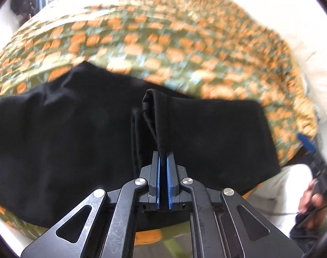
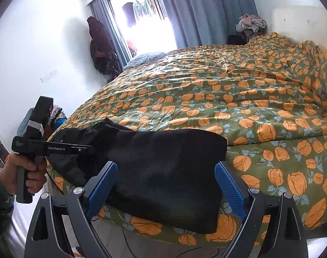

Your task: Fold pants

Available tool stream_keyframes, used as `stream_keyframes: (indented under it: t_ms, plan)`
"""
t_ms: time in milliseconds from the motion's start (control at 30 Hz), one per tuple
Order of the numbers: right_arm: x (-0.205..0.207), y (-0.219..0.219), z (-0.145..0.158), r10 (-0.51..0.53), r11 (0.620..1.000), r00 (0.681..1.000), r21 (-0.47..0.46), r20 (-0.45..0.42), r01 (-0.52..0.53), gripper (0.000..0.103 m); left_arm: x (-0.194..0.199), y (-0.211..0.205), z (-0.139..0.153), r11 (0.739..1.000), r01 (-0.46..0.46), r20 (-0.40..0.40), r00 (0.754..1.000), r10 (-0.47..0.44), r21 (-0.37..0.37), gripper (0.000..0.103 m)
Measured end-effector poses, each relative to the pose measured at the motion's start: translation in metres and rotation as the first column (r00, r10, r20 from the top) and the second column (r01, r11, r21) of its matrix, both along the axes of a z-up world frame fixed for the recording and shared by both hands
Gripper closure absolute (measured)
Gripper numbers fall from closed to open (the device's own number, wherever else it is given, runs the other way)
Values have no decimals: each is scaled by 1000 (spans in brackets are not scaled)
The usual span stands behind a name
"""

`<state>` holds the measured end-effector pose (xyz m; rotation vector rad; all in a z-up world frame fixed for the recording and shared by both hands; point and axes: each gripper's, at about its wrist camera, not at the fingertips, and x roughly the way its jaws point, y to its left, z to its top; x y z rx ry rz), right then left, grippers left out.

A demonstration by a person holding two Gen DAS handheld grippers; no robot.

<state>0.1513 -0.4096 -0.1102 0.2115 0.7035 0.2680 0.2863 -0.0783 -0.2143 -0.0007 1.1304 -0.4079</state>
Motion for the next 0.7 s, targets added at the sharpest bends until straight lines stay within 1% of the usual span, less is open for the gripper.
stream_keyframes:
  t_ms: [67, 100, 133, 167, 200, 233, 267, 300, 333, 367, 400, 433, 467, 500, 533, 600, 633, 667, 700]
  plan:
    - [15, 4, -14, 38, 999, 998, 15, -55, -38, 11, 1, -5, -18, 999, 10, -24, 1000, -9, 45, 93]
    - [24, 9, -27, 73, 997, 993, 34, -95, -70, 12, -2, -7, -19, 999, 12, -18, 1000, -11, 53, 92]
    - [30, 13, -38, 96, 995, 986, 49, -134, -91, 12, -4, -9, -17, 998, 8, -4, 1000, -8, 60, 87]
    - [41, 19, -59, 134, 990, 968, 74, -212, -121, 11, -5, -10, -13, 998, 2, 9, 1000, -2, 56, 74]
    - [46, 23, -72, 152, 988, 952, 74, -265, -137, 11, -7, -8, -9, 999, -5, 19, 1000, 4, 46, 65]
    - [50, 28, -82, 160, 987, 942, 50, -296, -152, 11, -9, -7, -5, 999, -17, 37, 999, 15, 44, 48]
    - [50, 30, -80, 163, 986, 945, 27, -284, -162, 11, -11, -3, 0, 998, -38, 70, 997, 34, 59, 38]
    - [50, 31, -75, 167, 986, 947, 21, -276, -168, 11, -11, -1, 3, 996, -51, 91, 995, 44, 77, 36]
    - [51, 30, -68, 176, 984, 947, 34, -268, -173, 11, -10, 1, 4, 993, -65, 109, 993, 54, 98, 33]
    - [51, 26, -59, 181, 983, 950, 59, -255, -171, 11, -8, 2, 2, 991, -72, 108, 992, 60, 110, 31]
    - [52, 21, -50, 176, 984, 955, 76, -239, -163, 11, -6, 3, -1, 992, -70, 93, 994, 60, 110, 30]
    - [54, 15, -41, 171, 983, 961, 96, -217, -154, 11, -2, 2, -8, 992, -62, 59, 997, 56, 106, 30]
    - [57, 10, -33, 171, 981, 964, 121, -201, -149, 11, 1, 1, -17, 993, -50, 21, 999, 48, 105, 32]
    - [63, 6, -29, 175, 978, 965, 147, -194, -148, 11, 2, -2, -24, 994, -36, -7, 999, 36, 107, 36]
    - [74, 0, -28, 184, 972, 963, 183, -197, -148, 11, 2, -5, -29, 994, -22, -16, 1000, 24, 111, 43]
    - [97, -10, -34, 197, 959, 955, 247, -222, -140, 11, -1, -8, -28, 991, -14, 5, 1000, 13, 130, 45]
    - [113, -15, -46, 198, 953, 949, 276, -247, -127, 11, -2, -8, -28, 991, -15, 5, 1000, 15, 130, 45]
    - [125, -18, -58, 185, 953, 942, 284, -281, -103, 11, -1, -7, -27, 992, -20, 2, 1000, 20, 121, 45]
    - [138, -22, -73, 169, 953, 927, 294, -334, -68, 12, -1, -5, -26, 993, -26, -1, 1000, 26, 111, 45]
